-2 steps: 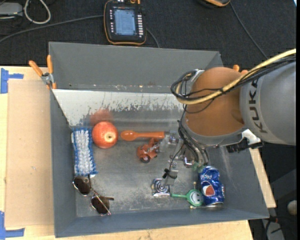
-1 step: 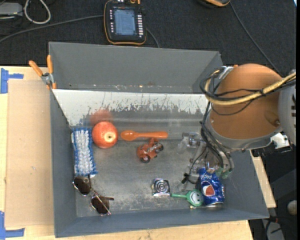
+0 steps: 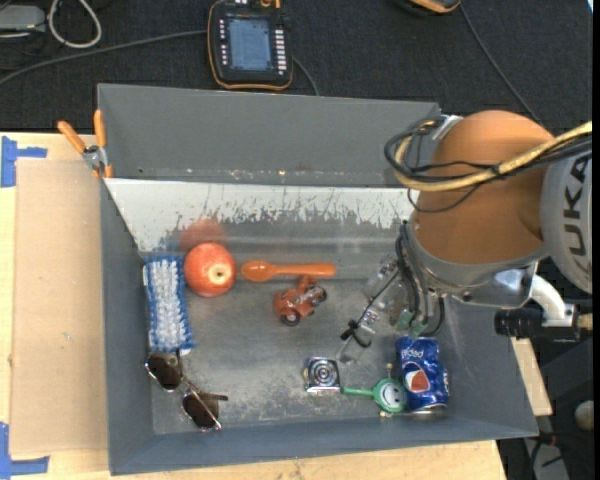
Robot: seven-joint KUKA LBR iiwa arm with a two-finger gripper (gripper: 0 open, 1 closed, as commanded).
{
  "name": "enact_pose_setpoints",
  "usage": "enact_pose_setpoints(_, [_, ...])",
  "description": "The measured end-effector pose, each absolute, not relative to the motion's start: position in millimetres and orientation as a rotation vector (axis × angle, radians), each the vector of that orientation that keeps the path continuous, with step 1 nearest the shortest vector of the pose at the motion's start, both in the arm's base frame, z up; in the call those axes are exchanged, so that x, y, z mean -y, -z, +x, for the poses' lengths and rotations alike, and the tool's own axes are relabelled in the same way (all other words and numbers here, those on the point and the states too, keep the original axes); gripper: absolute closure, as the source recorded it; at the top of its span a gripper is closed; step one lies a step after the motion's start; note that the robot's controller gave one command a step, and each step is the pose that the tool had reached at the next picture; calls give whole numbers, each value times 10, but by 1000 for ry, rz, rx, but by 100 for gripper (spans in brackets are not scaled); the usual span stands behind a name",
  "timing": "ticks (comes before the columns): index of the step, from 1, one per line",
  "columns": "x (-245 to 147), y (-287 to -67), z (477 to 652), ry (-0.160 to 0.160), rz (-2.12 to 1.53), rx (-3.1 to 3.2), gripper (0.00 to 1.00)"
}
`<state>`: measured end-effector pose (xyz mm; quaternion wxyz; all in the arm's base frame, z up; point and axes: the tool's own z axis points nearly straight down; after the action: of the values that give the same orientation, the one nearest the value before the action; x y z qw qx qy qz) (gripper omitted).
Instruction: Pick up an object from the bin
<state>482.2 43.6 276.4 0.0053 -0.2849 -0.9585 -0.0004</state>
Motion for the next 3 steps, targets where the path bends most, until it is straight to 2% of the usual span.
enact_pose_setpoints(1, [-956, -1815, 5223, 2, -472, 3097, 0])
enact_pose_setpoints(2, [-138, -1834, 5327, 6, -686, 3063, 0])
enact_pose_setpoints(3, [-309, -1447, 5074, 6, -473, 3093, 0])
